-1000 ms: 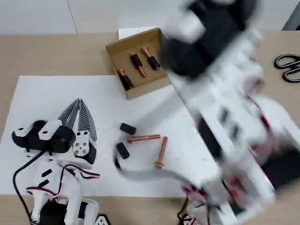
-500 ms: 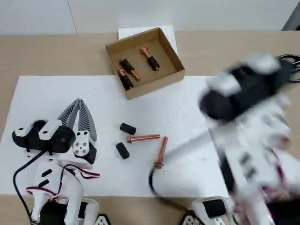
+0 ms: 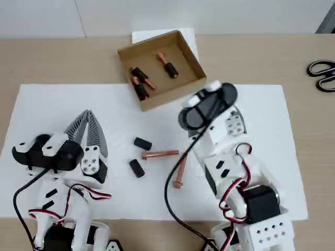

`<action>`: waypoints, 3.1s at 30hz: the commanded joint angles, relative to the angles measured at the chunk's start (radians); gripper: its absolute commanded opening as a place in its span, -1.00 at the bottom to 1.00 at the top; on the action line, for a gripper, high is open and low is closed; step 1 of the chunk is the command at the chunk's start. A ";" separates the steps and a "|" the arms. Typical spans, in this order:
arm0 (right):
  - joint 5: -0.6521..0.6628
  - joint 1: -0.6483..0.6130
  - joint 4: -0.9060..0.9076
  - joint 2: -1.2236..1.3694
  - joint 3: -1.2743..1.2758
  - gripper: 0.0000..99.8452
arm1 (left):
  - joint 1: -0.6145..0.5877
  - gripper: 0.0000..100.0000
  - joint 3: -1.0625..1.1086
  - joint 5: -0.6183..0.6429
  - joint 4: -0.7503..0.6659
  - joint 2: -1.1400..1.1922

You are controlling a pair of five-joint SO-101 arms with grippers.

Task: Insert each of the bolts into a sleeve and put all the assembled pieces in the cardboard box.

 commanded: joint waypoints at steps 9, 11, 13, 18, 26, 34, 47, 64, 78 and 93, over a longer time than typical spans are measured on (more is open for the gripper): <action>0.161 -0.073 0.101 0.254 0.023 -0.47 | 0.008 -0.99 -0.002 0.121 0.034 -0.002; 0.172 -0.073 0.104 0.334 -0.038 -0.47 | 0.008 -0.99 -0.002 0.121 0.034 -0.002; 0.173 -0.079 0.104 0.417 -0.115 -0.47 | 0.008 -0.99 -0.002 0.121 0.034 -0.002; 0.224 -0.147 0.173 0.644 -0.316 -0.47 | 0.008 -0.99 -0.002 0.121 0.034 -0.002; 0.278 -0.271 0.443 0.997 -0.683 -0.47 | 0.008 -0.99 -0.002 0.123 0.034 -0.002; 0.275 -0.298 0.484 1.190 -0.921 -0.47 | 0.008 -0.99 -0.002 0.123 0.034 -0.002; 0.276 -0.357 0.464 1.426 -0.965 -0.47 | 0.008 -0.99 -0.002 0.123 0.034 -0.002; 0.276 -0.390 0.490 1.693 -1.280 -0.47 | 0.008 -0.99 -0.002 0.123 0.035 -0.002; 0.275 -0.387 0.507 1.724 -1.274 -0.47 | 0.008 -0.99 -0.002 0.123 0.035 -0.002; 0.275 -0.387 0.499 1.844 -1.275 -0.47 | 0.008 -0.99 -0.002 0.123 0.035 -0.002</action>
